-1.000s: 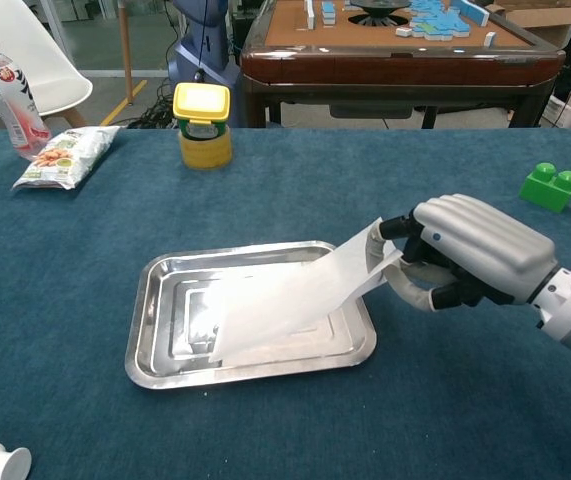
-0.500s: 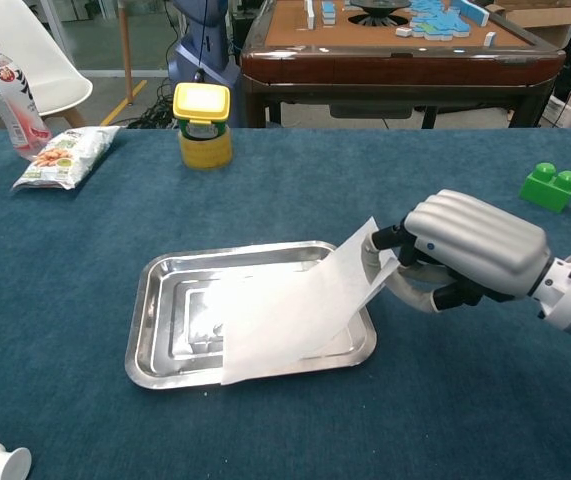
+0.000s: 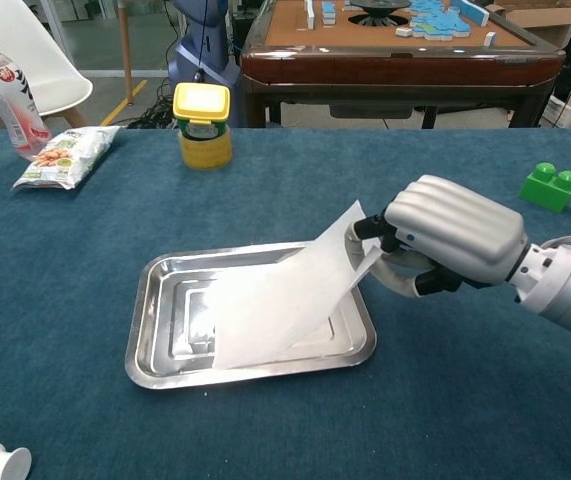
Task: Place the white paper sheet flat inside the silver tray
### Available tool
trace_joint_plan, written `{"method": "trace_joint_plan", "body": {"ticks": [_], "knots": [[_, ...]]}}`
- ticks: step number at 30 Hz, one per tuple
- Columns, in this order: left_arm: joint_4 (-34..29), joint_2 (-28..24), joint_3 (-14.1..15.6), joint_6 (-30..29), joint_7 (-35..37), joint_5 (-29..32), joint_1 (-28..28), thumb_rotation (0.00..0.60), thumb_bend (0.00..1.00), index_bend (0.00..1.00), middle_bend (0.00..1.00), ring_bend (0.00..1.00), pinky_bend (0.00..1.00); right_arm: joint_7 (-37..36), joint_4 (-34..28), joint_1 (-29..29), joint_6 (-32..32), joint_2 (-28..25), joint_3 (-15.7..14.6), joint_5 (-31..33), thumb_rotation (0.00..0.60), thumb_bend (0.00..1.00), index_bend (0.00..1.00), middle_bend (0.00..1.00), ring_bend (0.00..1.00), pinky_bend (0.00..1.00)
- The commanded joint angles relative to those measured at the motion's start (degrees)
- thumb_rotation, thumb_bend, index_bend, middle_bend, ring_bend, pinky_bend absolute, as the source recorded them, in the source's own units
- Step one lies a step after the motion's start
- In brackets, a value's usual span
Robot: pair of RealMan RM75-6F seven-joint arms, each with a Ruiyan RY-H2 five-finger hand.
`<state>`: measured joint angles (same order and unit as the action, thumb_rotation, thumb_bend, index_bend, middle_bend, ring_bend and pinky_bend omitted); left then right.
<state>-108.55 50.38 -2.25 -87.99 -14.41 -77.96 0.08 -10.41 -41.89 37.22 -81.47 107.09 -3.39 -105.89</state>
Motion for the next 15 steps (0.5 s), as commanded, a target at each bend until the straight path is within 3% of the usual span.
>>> {"method": "trace_joint_plan", "body": {"ticks": [1,6,15], "knots": [[-0.03,0.01,0.01,0.01,0.00,-0.03,0.00,0.600,0.29,0.30,0.35,0.29,0.51,-0.30,0.86,0.51,-0.32,0.90,0.01,-0.08,0.600,0.54,0.58,1.00,1.00,1.00],[-0.10,-0.13,-0.03,-0.21,0.14,-0.07,0.10,0.600,0.29,0.30,0.35,0.29,0.51,-0.47,2.48,1.02,-0.78,1.63,-0.39,-0.36,0.600,0.50,0.58,1.00,1.00,1.00],[-0.17,-0.22,-0.01,-0.22,0.14,-0.13,0.13,0.600,0.29,0.30,0.35,0.29,0.51,-0.62,4.84,1.10,-1.67,2.70,-0.71,0.05,0.600,0.11,0.54,1.00,1.00,1.00]]}}
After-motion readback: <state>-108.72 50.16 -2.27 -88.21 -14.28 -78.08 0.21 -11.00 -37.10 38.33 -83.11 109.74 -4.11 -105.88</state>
